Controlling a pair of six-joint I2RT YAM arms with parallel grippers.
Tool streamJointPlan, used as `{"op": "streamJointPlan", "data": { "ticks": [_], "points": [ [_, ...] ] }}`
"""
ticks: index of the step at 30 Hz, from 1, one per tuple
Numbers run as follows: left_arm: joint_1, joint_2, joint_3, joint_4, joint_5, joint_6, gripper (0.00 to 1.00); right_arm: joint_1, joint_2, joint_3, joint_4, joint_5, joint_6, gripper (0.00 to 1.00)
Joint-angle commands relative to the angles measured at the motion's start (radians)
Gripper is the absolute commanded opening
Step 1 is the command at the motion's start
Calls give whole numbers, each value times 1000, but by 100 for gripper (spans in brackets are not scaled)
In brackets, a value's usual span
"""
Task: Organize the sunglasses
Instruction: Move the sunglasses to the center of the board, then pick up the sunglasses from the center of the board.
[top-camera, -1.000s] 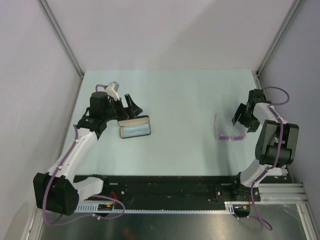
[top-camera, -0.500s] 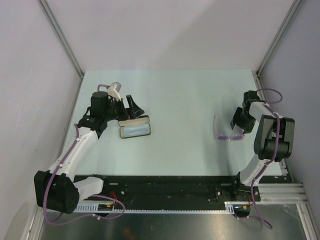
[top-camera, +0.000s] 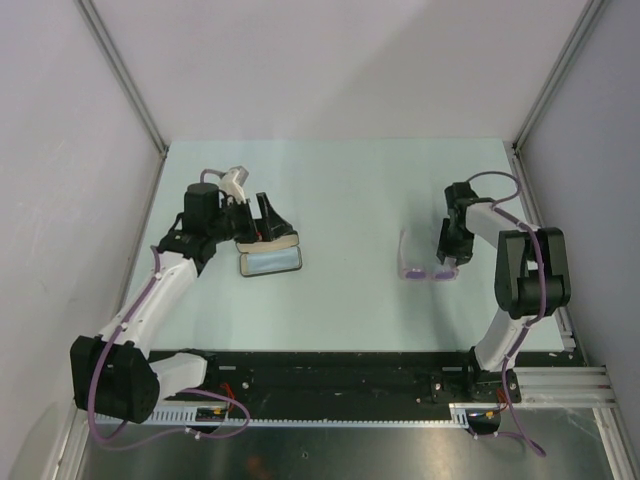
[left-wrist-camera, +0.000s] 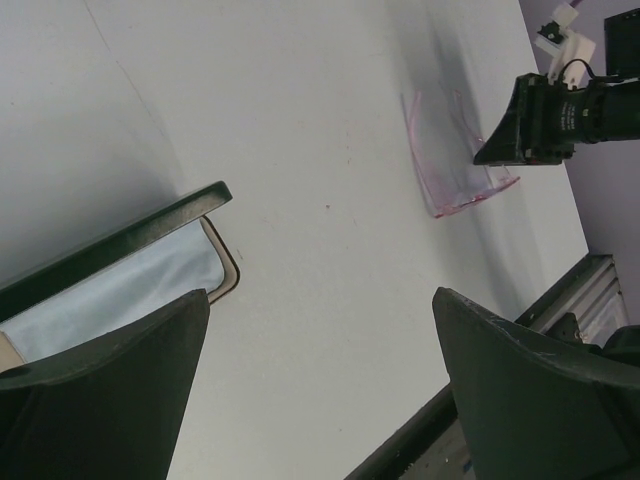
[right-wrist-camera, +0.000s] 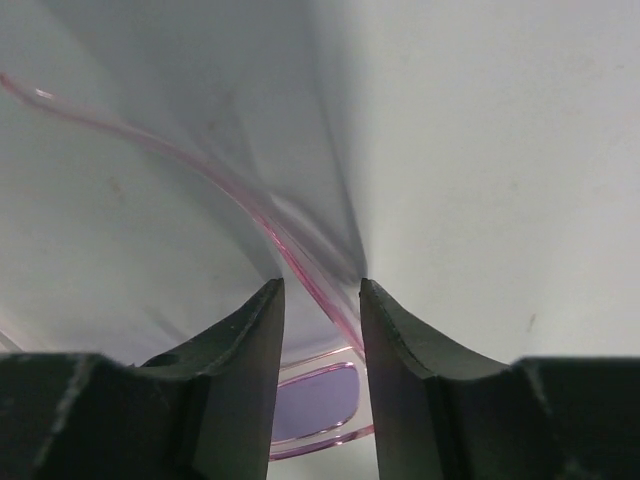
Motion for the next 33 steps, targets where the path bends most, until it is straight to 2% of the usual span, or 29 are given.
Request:
{"op": "streamJointPlan", "data": {
  "ticks": [1, 6, 8, 10, 14, 20, 25, 33],
  "points": [
    [5, -5, -2, 37, 44, 23, 100, 62, -22, 30, 11, 37, -9, 38],
    [5, -8, -16, 35, 37, 23, 100, 127, 5, 30, 40, 47, -34, 17],
    [5, -8, -19, 35, 38, 22, 100, 145, 8, 30, 57, 43, -44, 11],
    [5, -11, -22, 35, 38, 22, 100, 173, 8, 30, 68, 50, -58, 0],
    [5, -25, -13, 34, 50, 8, 100, 222, -17, 30, 126, 70, -95, 0],
    [5, -51, 62, 14, 99, -21, 100, 257, -178, 30, 244, 51, -110, 0],
    [5, -39, 145, 9, 208, -64, 100, 292, -365, 30, 379, -60, -179, 0],
    [-56, -29, 289, 11, 420, -69, 100, 364, -531, 30, 623, -238, -251, 0]
  ]
}}
